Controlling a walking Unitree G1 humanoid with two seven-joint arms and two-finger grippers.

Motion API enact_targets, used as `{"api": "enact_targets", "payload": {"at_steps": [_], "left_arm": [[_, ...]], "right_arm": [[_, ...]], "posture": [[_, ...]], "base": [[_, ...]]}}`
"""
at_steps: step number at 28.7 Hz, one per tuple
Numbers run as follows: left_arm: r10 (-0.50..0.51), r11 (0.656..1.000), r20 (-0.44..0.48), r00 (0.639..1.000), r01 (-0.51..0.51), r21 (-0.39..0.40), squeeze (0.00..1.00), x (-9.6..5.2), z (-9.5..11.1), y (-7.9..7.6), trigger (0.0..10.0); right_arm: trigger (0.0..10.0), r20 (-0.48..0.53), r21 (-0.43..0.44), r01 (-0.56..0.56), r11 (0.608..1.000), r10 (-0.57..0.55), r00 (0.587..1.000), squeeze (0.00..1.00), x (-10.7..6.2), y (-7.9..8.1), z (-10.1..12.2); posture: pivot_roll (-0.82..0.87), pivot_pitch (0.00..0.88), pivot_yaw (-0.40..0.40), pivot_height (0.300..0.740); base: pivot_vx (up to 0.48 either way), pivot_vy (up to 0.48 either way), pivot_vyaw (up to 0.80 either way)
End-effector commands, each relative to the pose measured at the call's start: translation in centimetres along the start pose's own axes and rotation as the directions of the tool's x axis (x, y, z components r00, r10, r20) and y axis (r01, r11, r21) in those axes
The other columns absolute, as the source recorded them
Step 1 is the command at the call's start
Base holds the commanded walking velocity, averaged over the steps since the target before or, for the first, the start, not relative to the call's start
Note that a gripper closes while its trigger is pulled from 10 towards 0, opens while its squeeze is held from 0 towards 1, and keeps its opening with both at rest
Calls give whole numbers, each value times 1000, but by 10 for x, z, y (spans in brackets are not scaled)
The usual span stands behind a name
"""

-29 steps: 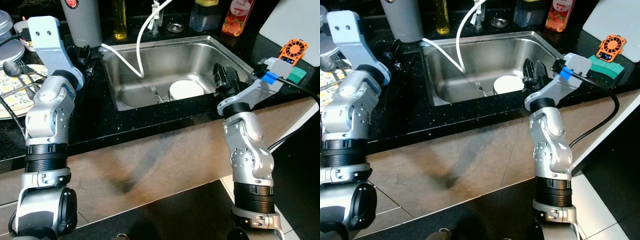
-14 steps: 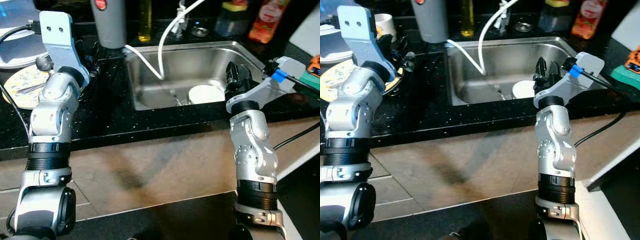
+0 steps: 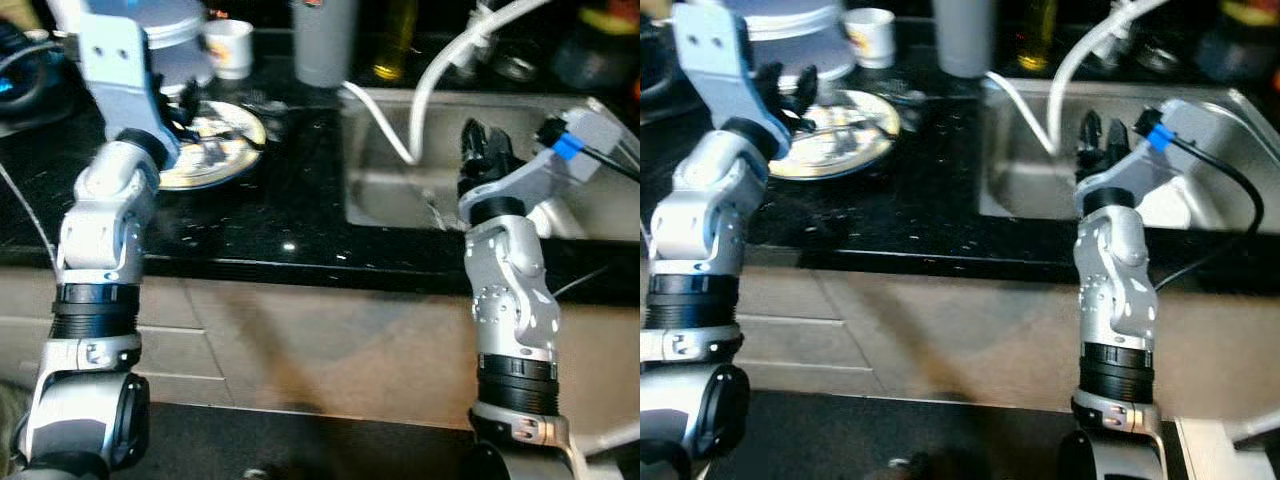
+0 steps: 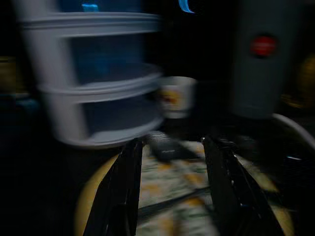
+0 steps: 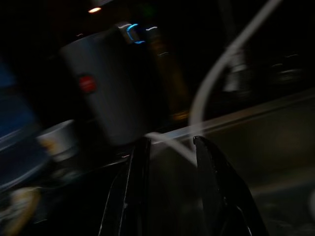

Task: Kitchen organization

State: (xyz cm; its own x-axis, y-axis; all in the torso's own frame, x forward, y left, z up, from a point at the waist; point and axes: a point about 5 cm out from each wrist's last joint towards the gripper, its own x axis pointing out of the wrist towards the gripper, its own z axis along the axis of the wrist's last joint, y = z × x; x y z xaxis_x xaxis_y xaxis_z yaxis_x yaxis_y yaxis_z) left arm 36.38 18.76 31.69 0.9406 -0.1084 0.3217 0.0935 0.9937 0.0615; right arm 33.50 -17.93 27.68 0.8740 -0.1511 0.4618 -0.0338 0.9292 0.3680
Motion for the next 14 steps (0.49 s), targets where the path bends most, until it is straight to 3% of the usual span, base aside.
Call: {"api": "enact_targets", "payload": {"at_steps": [1,12,14], "left_arm": [[-9,1000,8,1000,9,6,0,1,2,-1,10000],[-12,1000,-6,1000,12,12,0,2,-1,-2,10000],[-12,1000,-9,1000,12,11,0,2,-2,-3,10000]], "right_arm": [[10000,-8,-9,19,1000,-19,1000,0,-1,-4,-2],[10000,-16,0,30,1000,-30,999,0,-1,-5,-4],[10000,-29,9,29,1000,-29,999,0,-1,-5,-6]], "posture": [[157,99,-14,740],[157,98,-11,740],[154,100,-14,740]], "base": [[0,0,0],[0,0,0],[0,0,-800]]}}
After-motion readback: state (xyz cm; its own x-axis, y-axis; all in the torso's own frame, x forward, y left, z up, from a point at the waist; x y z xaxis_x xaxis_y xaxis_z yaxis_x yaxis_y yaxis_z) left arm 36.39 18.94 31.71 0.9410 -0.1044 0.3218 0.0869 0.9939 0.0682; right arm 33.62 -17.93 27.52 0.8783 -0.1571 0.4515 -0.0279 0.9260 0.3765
